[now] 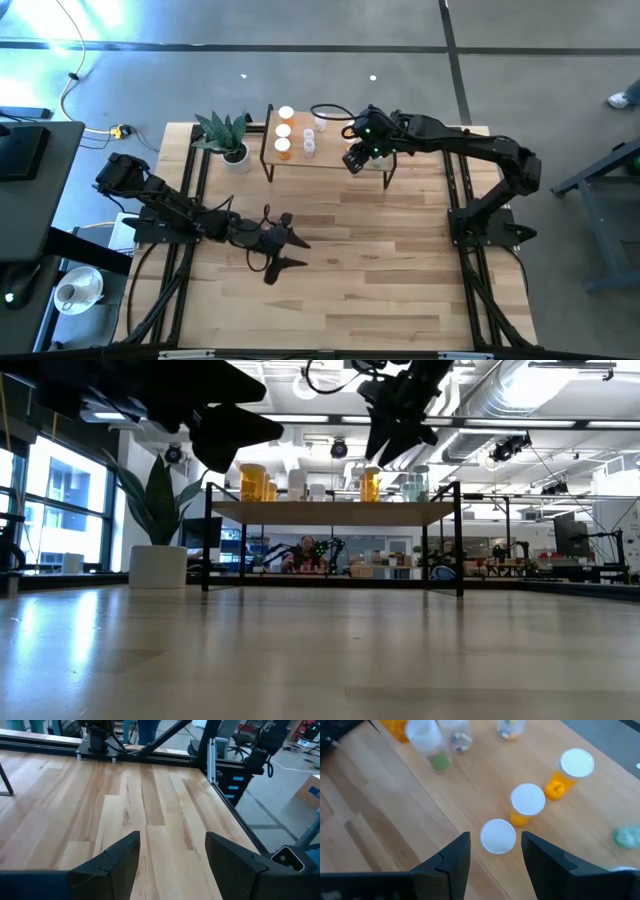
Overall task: Pick and place medicine bottles onto shelf by color
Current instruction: Adjust the orange pill bottle on the shelf
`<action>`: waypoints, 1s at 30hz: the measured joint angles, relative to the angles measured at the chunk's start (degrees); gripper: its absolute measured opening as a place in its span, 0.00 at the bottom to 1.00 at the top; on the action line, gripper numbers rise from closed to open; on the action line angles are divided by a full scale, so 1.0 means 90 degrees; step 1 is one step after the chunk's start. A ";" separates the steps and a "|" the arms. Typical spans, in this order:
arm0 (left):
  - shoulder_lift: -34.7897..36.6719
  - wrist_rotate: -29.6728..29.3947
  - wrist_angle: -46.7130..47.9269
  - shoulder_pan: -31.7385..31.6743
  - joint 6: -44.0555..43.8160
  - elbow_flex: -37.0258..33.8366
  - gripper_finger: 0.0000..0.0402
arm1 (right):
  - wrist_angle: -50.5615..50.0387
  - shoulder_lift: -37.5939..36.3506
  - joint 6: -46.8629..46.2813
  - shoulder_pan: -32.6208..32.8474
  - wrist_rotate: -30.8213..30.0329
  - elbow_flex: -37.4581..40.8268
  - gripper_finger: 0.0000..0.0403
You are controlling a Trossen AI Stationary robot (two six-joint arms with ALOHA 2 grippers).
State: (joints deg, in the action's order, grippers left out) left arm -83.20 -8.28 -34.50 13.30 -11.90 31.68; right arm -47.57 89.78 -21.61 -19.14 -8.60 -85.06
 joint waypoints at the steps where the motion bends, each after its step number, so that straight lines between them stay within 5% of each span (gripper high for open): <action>1: 0.0000 -0.0009 0.0000 -0.0002 0.0002 0.0000 0.53 | -0.0031 0.0002 0.0000 -0.0002 -0.0007 0.0002 0.41; 30: 0.0000 -0.0007 0.0097 -0.0017 0.0007 -0.0005 0.53 | -0.0096 0.0220 0.0196 -0.0079 0.0213 0.0005 0.41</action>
State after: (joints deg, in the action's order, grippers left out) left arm -83.20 -8.34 -33.63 13.15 -11.84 31.64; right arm -48.44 91.76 -19.84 -19.85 -6.68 -85.01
